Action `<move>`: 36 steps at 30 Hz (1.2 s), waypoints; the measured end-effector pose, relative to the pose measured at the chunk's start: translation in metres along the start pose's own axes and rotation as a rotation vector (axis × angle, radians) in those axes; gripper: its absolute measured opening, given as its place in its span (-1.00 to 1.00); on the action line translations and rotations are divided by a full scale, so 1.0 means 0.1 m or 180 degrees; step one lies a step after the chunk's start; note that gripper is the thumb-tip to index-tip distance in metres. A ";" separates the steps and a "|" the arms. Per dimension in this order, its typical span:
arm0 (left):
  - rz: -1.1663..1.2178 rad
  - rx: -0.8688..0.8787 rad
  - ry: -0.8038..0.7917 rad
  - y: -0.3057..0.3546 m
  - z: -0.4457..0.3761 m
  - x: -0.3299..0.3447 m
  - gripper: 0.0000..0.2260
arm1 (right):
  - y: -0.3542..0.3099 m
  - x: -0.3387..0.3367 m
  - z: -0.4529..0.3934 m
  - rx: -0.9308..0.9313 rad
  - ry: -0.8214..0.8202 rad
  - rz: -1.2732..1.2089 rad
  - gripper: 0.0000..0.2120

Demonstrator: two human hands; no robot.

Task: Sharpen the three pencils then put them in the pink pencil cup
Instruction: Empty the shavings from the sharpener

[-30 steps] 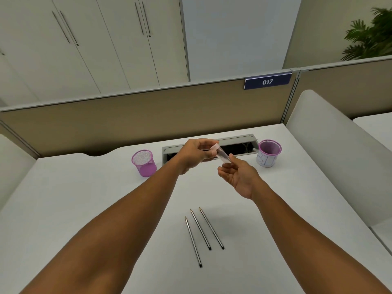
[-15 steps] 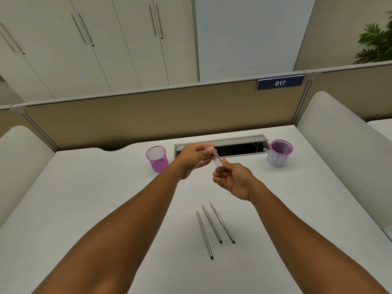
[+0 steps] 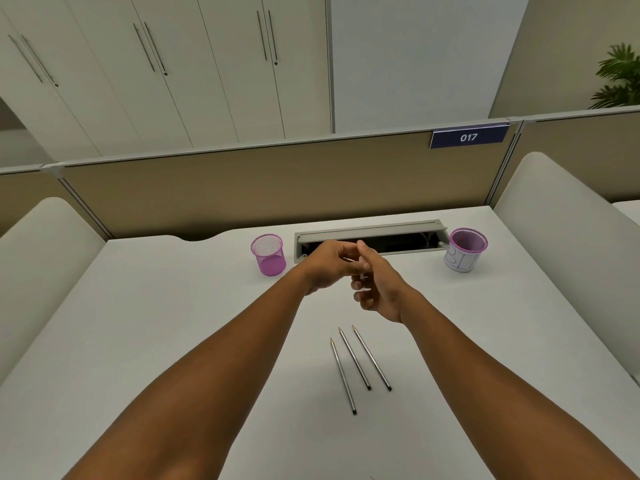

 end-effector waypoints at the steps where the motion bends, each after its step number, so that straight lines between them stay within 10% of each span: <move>1: -0.0101 0.0029 0.0026 0.00 0.02 0.01 -0.79 | 0.02 0.01 0.00 -0.0024 0.0027 0.0036 -0.51; 16: 0.0057 0.0093 0.0378 -0.12 0.19 -0.05 -0.49 | 0.10 0.17 0.00 -0.0044 0.0168 0.0092 -0.62; 26: 0.0263 -0.0025 0.0504 -0.33 0.24 -0.06 -0.74 | 0.19 0.19 -0.03 0.0119 -0.0056 0.0450 -0.36; 36: 0.0636 -0.0754 0.0876 -0.95 0.37 0.06 -0.76 | 0.58 0.24 -0.17 0.0123 -0.0059 0.0793 -0.52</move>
Point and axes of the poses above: each hand's wrist, its own z-axis away from the middle knuckle, its own x-axis out of the palm, y = z × x, the point moved 1 cm from there along -z, towards the middle knuckle, and after that the axes turned 11 degrees about -z, right-handed, at the moved point
